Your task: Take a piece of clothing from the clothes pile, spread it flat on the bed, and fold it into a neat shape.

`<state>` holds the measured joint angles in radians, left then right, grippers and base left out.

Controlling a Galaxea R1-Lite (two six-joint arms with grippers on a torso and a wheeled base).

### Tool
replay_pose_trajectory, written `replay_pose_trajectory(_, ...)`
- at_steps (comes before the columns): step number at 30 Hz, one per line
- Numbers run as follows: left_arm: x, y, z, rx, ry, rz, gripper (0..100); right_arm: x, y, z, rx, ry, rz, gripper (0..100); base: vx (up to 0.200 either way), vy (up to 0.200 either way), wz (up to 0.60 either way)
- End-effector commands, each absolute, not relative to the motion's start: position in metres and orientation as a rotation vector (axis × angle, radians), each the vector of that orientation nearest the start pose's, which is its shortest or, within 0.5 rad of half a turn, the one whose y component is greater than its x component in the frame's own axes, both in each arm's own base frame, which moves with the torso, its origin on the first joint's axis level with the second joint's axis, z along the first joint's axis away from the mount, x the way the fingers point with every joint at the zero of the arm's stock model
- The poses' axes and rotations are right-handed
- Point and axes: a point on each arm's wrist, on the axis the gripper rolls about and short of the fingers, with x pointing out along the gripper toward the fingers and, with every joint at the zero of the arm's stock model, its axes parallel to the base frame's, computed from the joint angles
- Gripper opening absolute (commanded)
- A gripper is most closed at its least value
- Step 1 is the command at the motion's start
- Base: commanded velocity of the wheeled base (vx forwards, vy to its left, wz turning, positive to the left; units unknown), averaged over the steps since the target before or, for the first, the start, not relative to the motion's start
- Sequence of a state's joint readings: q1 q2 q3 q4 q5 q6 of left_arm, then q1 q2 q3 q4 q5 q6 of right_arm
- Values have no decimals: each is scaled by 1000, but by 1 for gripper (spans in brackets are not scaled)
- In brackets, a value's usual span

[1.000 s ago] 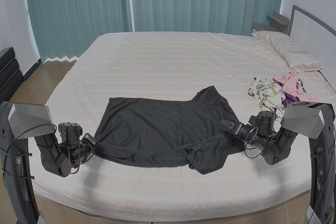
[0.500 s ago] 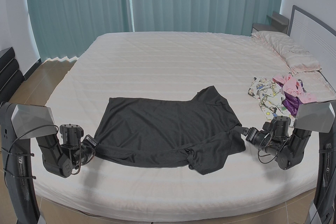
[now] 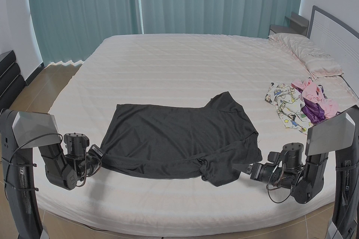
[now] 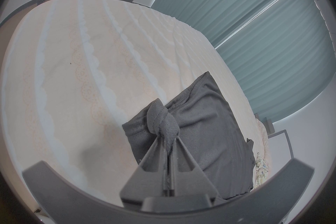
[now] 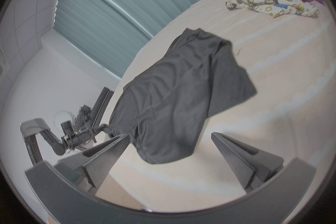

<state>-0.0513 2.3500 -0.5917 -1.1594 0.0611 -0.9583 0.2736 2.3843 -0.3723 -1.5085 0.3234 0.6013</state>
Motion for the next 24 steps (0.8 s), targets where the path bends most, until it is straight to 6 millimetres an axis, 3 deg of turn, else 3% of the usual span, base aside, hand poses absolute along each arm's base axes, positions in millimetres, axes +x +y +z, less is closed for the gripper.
replay_pose_trajectory(1,336,-16,-30,-895,546,294,0,279,108,-45,553,726,464,100,0,0,0)
replay_pose_trajectory(11,336,-16,-30,-895,546,294,0,291,125,-61,522,722,468,100,0,0,0)
replay_pose_trajectory(24,336,-16,-30,-900,545,296,0,288,121,-64,463,732,433,100,0,0,0)
